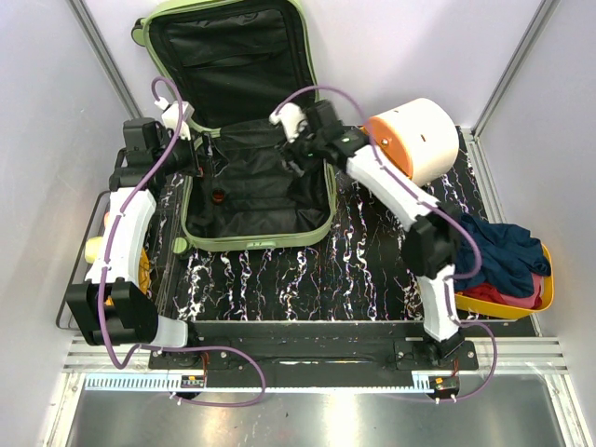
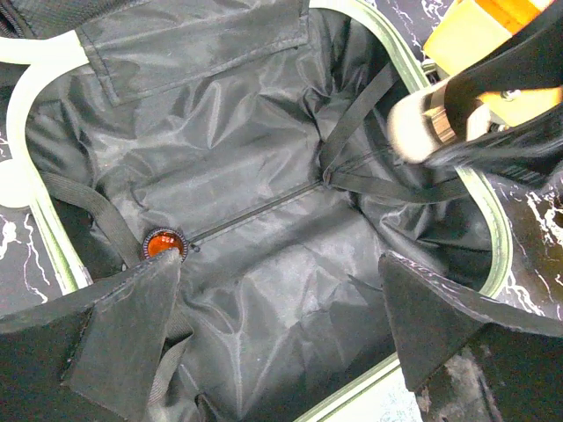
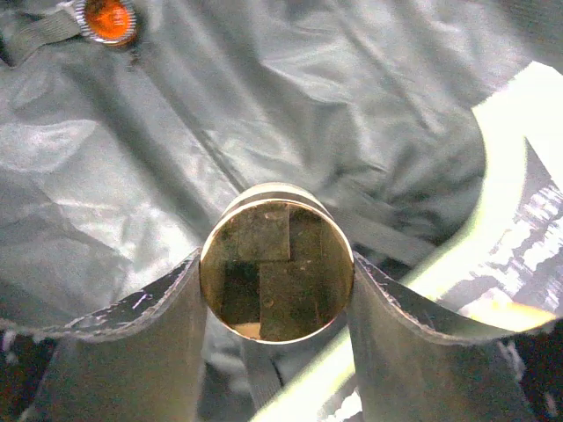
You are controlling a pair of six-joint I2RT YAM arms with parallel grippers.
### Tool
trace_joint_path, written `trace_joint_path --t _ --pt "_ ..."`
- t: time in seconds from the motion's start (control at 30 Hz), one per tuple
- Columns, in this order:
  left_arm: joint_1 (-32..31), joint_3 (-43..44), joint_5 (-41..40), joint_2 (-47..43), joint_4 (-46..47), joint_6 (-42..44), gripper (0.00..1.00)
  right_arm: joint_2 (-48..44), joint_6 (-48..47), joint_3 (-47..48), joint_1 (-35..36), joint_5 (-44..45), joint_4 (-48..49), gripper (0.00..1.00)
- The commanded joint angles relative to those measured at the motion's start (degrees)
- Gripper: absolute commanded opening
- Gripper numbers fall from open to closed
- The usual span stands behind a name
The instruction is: Open, take out, and arrange the luggage
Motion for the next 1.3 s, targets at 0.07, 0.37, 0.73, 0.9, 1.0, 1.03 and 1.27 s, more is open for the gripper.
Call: trace_joint_path --t 0.07,0.37,0.73,0.9,1.0,1.03,1.27 --pt "0.0 0.4 3.4 1.0 5.7 -3.0 0.99 -18.0 6.0 -11.2 -9.9 8.7 -0.8 0.18" --pt "-0.1 2.2 6.2 4.5 7.7 -6.2 0.99 -32.5 17.4 -29.0 -15.0 20.1 3.6 0.12" --pt "-0.2 3.5 6.6 5.8 8.2 -6.2 0.99 -28.6 30.2 -28.9 -17.8 29.8 6.6 0.03" --pt "-0.2 2.7 6.1 5.4 8.2 -5.7 0.99 -25.5 35.5 -27.0 -17.7 31.4 6.1 0.03" --pt "-0.2 2.7 5.5 5.3 8.1 -5.4 0.99 -23.7 37.6 -26.1 -17.7 31.3 5.4 0.03" --pt "-0.2 2.7 5.5 5.4 8.1 -5.4 0.99 -23.5 38.2 -25.9 -17.8 31.4 5.4 0.08" --pt "-0.1 2.7 5.1 5.4 7.9 -5.0 0.99 -20.5 38.8 -25.1 -17.8 32.4 5.5 0.3"
